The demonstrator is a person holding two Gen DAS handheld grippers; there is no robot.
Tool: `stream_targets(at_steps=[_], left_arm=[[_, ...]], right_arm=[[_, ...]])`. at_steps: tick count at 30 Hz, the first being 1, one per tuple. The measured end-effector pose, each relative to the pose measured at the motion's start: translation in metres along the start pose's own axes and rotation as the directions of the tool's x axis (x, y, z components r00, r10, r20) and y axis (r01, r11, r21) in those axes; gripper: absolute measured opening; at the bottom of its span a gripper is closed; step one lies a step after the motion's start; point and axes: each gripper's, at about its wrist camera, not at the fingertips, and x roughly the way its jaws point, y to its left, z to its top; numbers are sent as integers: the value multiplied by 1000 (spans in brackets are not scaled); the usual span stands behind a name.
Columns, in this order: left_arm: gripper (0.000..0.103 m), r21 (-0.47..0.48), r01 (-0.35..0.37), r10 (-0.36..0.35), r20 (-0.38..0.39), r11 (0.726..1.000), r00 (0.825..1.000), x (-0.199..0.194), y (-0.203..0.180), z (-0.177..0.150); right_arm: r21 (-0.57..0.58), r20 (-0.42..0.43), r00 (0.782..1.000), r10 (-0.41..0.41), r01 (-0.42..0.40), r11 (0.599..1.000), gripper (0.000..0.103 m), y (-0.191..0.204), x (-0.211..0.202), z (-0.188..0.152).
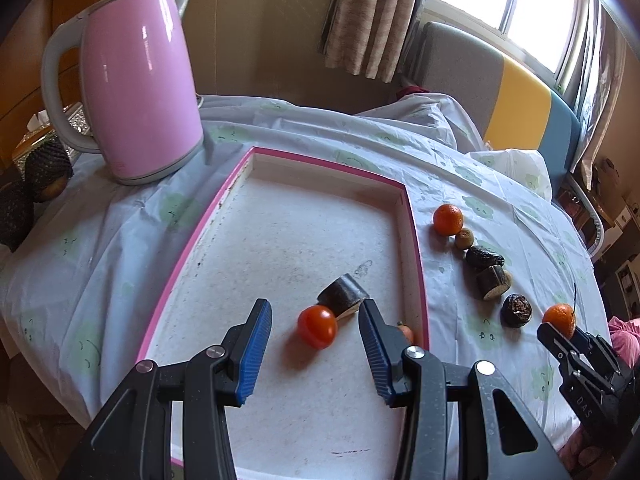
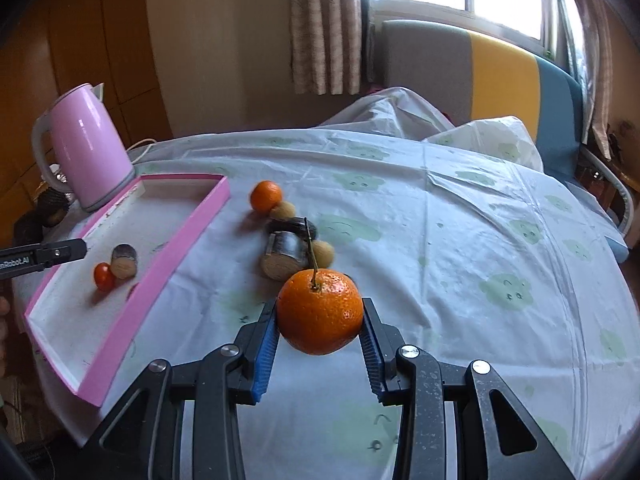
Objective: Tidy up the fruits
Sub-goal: 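Lower the mandarin orange into the tray and open the right gripper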
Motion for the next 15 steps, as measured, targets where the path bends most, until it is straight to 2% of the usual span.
stream_targets(at_steps=[6,15], left_arm=[[46,-30,-6,6,3,1000,1000,-7,15,-7],[46,-67,-14,14,3,998,1000,-12,36,-15]], right_arm=[[-83,-20,990,142,-143,986,39,53,1,8],[-124,-102,943,317,-328,937,39,117,17,19]])
